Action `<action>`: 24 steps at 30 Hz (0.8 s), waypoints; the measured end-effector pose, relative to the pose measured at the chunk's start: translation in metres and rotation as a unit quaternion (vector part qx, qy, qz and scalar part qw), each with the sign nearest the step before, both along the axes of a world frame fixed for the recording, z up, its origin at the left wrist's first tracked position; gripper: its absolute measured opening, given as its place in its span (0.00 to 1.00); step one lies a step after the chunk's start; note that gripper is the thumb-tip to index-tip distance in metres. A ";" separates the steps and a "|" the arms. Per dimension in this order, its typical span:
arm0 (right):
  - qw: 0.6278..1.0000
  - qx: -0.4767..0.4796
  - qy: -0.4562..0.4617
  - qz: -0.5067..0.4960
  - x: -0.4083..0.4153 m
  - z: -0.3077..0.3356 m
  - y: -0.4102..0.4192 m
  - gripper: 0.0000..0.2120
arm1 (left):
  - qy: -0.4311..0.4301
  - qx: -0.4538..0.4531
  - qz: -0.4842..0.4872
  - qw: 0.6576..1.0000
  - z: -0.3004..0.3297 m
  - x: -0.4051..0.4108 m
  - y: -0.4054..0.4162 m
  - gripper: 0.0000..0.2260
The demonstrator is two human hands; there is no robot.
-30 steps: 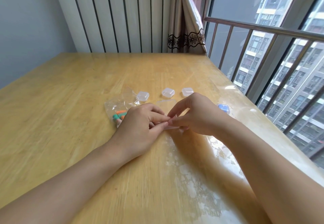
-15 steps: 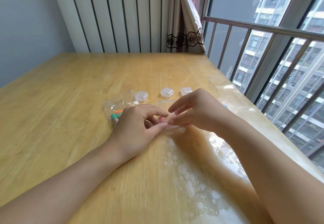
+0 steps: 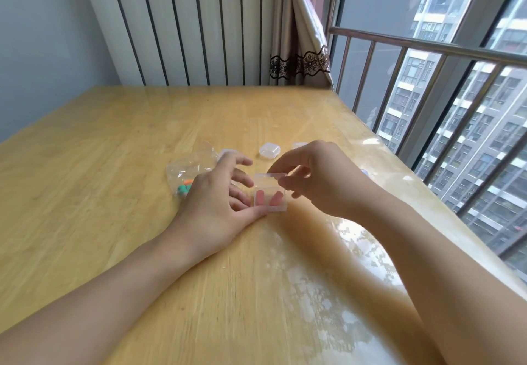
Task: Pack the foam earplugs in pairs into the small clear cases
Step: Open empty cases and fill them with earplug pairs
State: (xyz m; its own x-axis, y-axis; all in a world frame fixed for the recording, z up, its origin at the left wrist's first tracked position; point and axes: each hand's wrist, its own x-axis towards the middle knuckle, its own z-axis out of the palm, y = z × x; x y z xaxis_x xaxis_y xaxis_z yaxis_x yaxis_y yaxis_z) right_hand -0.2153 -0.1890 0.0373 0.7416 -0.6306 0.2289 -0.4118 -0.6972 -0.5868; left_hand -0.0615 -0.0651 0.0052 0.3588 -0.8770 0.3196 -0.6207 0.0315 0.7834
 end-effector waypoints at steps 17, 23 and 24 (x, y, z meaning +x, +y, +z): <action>0.995 0.031 0.081 0.047 -0.010 0.003 0.000 0.09 | -0.089 0.025 -0.037 0.995 -0.004 0.008 0.003 0.05; 0.990 0.040 0.109 0.075 -0.015 0.007 -0.007 0.12 | -0.123 0.020 -0.054 0.991 -0.003 0.009 0.004 0.05; 0.989 0.045 0.112 0.083 -0.017 0.008 -0.008 0.12 | -0.126 0.018 -0.057 0.990 -0.003 0.009 0.004 0.05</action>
State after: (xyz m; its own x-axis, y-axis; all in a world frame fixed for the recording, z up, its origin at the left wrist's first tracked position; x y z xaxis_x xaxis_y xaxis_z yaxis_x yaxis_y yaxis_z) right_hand -0.2319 -0.1967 0.0456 0.8619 -0.5070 -0.0045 -0.4233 -0.7147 -0.5568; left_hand -0.0522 -0.0615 0.0020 0.1690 -0.9196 0.3546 -0.7908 0.0883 0.6057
